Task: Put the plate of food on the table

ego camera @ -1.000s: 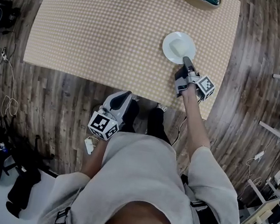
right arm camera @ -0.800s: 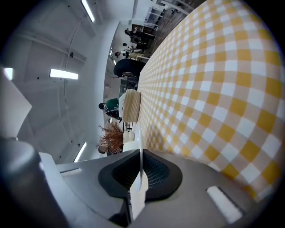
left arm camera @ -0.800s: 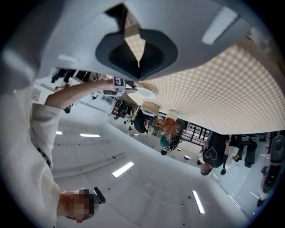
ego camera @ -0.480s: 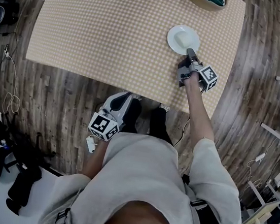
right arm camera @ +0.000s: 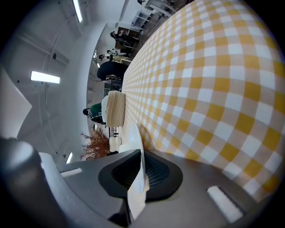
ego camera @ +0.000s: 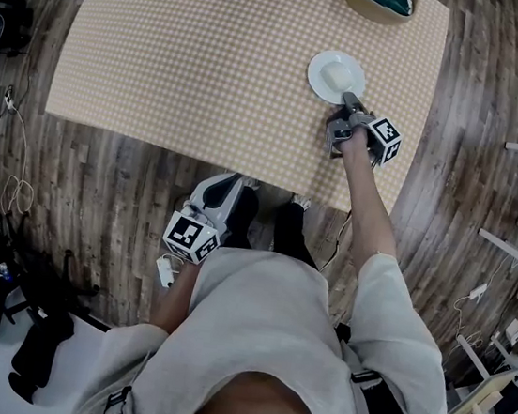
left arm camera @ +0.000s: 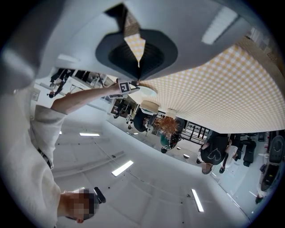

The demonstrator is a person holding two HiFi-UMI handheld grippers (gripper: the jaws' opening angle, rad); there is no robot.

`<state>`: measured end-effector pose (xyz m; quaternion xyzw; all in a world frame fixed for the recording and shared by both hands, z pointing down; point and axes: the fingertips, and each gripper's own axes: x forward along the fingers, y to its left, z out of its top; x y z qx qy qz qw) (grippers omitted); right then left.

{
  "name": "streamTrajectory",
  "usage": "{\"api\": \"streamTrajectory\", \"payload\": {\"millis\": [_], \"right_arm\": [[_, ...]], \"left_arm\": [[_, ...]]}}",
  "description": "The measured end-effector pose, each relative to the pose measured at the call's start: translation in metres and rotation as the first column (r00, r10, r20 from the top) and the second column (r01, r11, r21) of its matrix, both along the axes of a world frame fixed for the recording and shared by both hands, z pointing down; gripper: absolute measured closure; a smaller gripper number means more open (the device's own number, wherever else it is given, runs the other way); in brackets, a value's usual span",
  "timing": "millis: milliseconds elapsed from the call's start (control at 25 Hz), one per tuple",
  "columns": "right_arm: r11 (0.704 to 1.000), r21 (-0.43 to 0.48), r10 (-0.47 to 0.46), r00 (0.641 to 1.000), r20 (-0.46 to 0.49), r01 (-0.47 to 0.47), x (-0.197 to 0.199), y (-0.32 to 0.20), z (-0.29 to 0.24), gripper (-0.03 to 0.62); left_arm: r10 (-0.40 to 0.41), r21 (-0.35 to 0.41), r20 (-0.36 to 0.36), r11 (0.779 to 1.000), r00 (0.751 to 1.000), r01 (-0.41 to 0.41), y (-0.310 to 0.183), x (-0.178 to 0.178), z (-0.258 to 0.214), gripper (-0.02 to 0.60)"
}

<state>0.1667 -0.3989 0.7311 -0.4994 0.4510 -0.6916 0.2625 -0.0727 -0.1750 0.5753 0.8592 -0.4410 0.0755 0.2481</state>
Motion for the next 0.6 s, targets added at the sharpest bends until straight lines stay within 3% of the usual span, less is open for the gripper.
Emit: {"api": "streamTrajectory", "payload": {"millis": [120, 360, 440, 600], "right_arm": [[0.999, 0.018, 0.033, 0.999, 0.014, -0.033, 0.002, -0.001, -0.003, 0.559], [0.988, 0.142, 0.045, 0.992, 0.116, -0.061, 0.001, -0.009, -0.023, 0.409], [0.983, 0.181, -0.009, 0.995, 0.103, -0.010, -0.003, -0.009, -0.030, 0.343], [0.952, 0.220, -0.205, 0.976, -0.068, 0.215, -0.013, -0.006, -0.030, 0.315]], "left_arm": [[0.001, 0.001, -0.001, 1.000, 1.000, -0.001, 0.000, 0.000, 0.000, 0.572], [0.022, 0.012, 0.010, 1.000, 1.000, -0.022, 0.003, 0.002, 0.001, 0.571], [0.026, 0.010, 0.007, 1.000, 1.000, -0.026, 0.005, 0.005, 0.001, 0.572], [0.032, 0.013, -0.001, 0.999, 0.999, -0.032, 0.002, 0.012, 0.000, 0.572]]}}
